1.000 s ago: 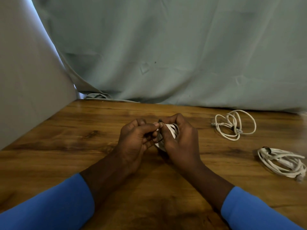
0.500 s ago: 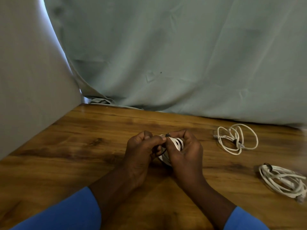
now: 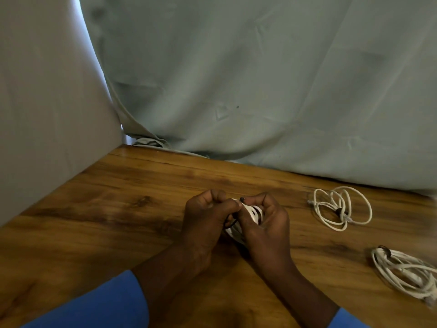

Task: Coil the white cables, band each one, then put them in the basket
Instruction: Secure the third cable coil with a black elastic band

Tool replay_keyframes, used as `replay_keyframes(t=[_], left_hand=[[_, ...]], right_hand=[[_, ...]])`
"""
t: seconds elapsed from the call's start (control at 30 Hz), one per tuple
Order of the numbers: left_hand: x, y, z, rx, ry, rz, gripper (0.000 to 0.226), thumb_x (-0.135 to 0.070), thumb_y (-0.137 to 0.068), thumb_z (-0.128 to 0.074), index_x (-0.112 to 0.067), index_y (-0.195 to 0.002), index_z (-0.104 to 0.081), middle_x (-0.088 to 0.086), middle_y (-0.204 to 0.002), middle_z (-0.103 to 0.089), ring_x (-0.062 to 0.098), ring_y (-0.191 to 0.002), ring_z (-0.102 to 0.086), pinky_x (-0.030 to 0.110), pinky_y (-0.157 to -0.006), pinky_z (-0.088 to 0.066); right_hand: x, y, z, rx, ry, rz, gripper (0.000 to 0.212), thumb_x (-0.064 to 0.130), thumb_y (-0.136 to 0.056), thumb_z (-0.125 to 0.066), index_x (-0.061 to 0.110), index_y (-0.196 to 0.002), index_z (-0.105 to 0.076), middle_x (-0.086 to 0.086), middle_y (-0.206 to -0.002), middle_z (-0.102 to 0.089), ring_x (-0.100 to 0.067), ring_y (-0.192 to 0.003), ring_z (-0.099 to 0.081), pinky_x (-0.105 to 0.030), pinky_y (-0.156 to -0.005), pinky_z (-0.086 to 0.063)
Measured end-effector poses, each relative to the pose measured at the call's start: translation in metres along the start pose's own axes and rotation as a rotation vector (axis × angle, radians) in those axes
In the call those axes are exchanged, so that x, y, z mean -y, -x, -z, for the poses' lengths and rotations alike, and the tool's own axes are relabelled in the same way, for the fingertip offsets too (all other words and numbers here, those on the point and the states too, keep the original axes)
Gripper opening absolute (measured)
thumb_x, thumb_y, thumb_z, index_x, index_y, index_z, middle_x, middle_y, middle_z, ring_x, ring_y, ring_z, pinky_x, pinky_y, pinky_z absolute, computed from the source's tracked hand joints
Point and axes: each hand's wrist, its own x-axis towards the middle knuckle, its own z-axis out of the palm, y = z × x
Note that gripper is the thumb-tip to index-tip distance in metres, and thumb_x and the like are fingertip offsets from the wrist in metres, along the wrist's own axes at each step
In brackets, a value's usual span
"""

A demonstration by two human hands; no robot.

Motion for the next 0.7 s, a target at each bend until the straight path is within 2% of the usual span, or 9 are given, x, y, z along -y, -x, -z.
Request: replay_keyframes(t=[0.03,0.1,0.17,0.27,0.37,0.43,0.53,0.6,0.7], left_hand=[[-0.003,0.0,0.0,0.004,-0.021,-0.007,0.01,-0.004,-0.08,-0.075,-0.01,-0.082,-0.068,0.002,-0.062,-0.064,0.012,-0.059,-0.062,0.03,-0.062,-0.052],[-0.006,-0.003,0.003,0.014,-0.093,-0.068,0.015,-0.002,-0.08,-0.076,-0.015,-0.088,-0.076,-0.001,-0.063,-0.067,0.008,-0.056,-0.063,0.026,-0.056,-0.05],[-0.008,-0.004,0.006,0.046,-0.155,-0.15,0.009,-0.006,-0.082,-0.08,-0.014,-0.087,-0.078,0.003,-0.069,-0.074,0.014,-0.062,-0.07,0.027,-0.058,-0.054],[-0.008,-0.004,0.009,0.061,-0.23,-0.226,0.007,-0.014,-0.084,-0.083,-0.014,-0.087,-0.077,0.007,-0.077,-0.077,0.022,-0.07,-0.076,0.033,-0.063,-0.059],[-0.004,-0.002,0.007,0.022,-0.367,-0.334,0.008,-0.017,-0.085,-0.083,-0.021,-0.087,-0.076,-0.002,-0.075,-0.077,0.015,-0.068,-0.076,0.029,-0.061,-0.06],[-0.002,0.001,0.005,-0.011,-0.45,-0.402,0.008,-0.019,-0.086,-0.082,-0.023,-0.086,-0.076,-0.006,-0.074,-0.076,0.01,-0.066,-0.074,0.028,-0.06,-0.061],[-0.004,0.001,0.005,-0.038,-0.479,-0.376,0.007,-0.018,-0.086,-0.081,-0.023,-0.082,-0.076,-0.005,-0.07,-0.075,0.012,-0.063,-0.074,0.03,-0.059,-0.061],[-0.006,-0.001,0.008,-0.038,-0.491,-0.312,0.009,-0.015,-0.086,-0.078,-0.022,-0.079,-0.076,-0.002,-0.068,-0.075,0.014,-0.062,-0.073,0.032,-0.059,-0.061],[-0.009,-0.008,0.012,0.008,-0.415,-0.233,0.007,-0.008,-0.086,-0.074,-0.013,-0.081,-0.074,0.008,-0.069,-0.075,0.022,-0.061,-0.071,0.036,-0.06,-0.059]], right_hand=[[-0.001,-0.001,0.001,0.02,0.01,0.0,0.018,0.015,-0.09,-0.078,0.031,-0.089,-0.068,0.0,-0.09,-0.075,-0.023,-0.084,-0.073,-0.058,-0.069,-0.06],[-0.003,-0.002,0.002,0.074,0.012,-0.003,0.014,0.021,-0.092,-0.075,0.032,-0.092,-0.067,-0.002,-0.091,-0.074,-0.025,-0.085,-0.073,-0.059,-0.069,-0.059],[-0.002,-0.003,0.003,0.117,-0.065,-0.028,0.007,0.032,-0.092,-0.072,0.028,-0.095,-0.067,-0.008,-0.093,-0.074,-0.033,-0.088,-0.072,-0.064,-0.071,-0.058],[-0.002,-0.003,0.004,0.12,-0.259,-0.105,0.022,0.034,-0.092,-0.065,0.013,-0.095,-0.066,-0.023,-0.092,-0.07,-0.052,-0.088,-0.066,-0.071,-0.075,-0.055],[-0.004,-0.003,0.003,0.097,-0.305,-0.14,0.024,0.032,-0.093,-0.059,0.009,-0.093,-0.064,-0.031,-0.092,-0.067,-0.058,-0.087,-0.063,-0.073,-0.075,-0.053],[-0.004,-0.003,0.002,0.088,-0.242,-0.12,0.022,0.035,-0.092,-0.059,0.014,-0.093,-0.065,-0.026,-0.091,-0.07,-0.052,-0.087,-0.067,-0.072,-0.074,-0.054],[0.001,-0.001,0.004,0.112,-0.117,-0.013,0.013,0.027,-0.091,-0.057,0.016,-0.093,-0.063,-0.013,-0.082,-0.071,-0.036,-0.076,-0.069,-0.057,-0.064,-0.058],[0.007,0.0,0.006,0.164,-0.009,0.087,0.018,0.029,-0.085,-0.058,0.015,-0.095,-0.06,-0.007,-0.079,-0.069,-0.026,-0.067,-0.067,-0.049,-0.057,-0.056],[0.01,-0.001,0.006,0.212,0.056,0.118,0.03,0.033,-0.078,-0.062,0.015,-0.102,-0.059,-0.004,-0.081,-0.07,-0.024,-0.069,-0.068,-0.051,-0.058,-0.055]])
